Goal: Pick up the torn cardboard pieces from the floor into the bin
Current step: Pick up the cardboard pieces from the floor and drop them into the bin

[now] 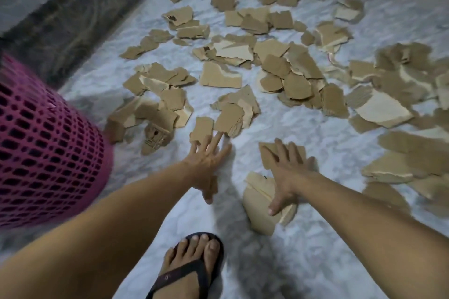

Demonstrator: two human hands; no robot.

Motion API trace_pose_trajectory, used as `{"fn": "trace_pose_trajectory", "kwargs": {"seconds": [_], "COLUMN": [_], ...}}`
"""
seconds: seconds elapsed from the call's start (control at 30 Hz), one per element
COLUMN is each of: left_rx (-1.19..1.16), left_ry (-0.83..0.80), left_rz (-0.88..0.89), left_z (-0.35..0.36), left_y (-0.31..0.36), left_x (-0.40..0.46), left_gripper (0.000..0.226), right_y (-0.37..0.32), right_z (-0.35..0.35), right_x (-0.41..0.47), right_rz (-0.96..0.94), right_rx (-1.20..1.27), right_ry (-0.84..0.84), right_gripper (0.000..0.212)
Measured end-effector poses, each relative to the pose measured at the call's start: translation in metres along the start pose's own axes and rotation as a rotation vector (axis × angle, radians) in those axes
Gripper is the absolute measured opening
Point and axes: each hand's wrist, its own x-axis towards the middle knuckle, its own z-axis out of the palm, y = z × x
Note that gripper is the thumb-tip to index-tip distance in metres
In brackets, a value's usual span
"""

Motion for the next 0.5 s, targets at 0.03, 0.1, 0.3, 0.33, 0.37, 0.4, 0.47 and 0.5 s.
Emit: {"fn": "trace_pose_trajectory", "kwargs": {"seconds": [0.03,0.1,0.3,0.33,0.37,0.4,0.47,0.5], "left_rx": [0.012,-0.018,-0.140,-0.171,-0.206,-0.242,-0.274,-0.261], "left_ry": [0.017,0.064,0.179,0.197,0.223,0.256,0.341,0.383], "left_rz": [-0.007,-0.048,-0.184,-0.203,-0.218,-0.227,-0.247,-0.271], "left_z": [0.002,0.001,-0.019,-0.021,-0.022,-0.023,-0.023,-0.024], "left_y": [0.000,-0.004,-0.016,-0.019,-0.022,-0.025,-0.031,-0.033], "left_x": [0.001,0.003,0.007,0.011,0.015,0.018,0.023,0.023], "left_gripper": [0.160,0.158,0.139,0.133,0.124,0.112,0.088,0.080], "right_y": [-0.002,-0.003,0.000,0.000,-0.001,-0.002,-0.005,-0.005], "right_z": [0.001,-0.003,-0.028,-0.030,-0.031,-0.032,-0.033,-0.033], "right_x": [0.000,0.006,0.033,0.037,0.041,0.043,0.046,0.047], "right_rz": [-0.005,-0.012,0.096,0.101,0.099,0.098,0.119,0.144], "right_rx": [-0.007,0.021,0.286,0.296,0.306,0.316,0.333,0.346], "right_ry": [0.061,0.188,0.296,0.293,0.295,0.304,0.356,0.394], "right_gripper": [0.162,0.154,0.102,0.093,0.087,0.081,0.066,0.058]}}
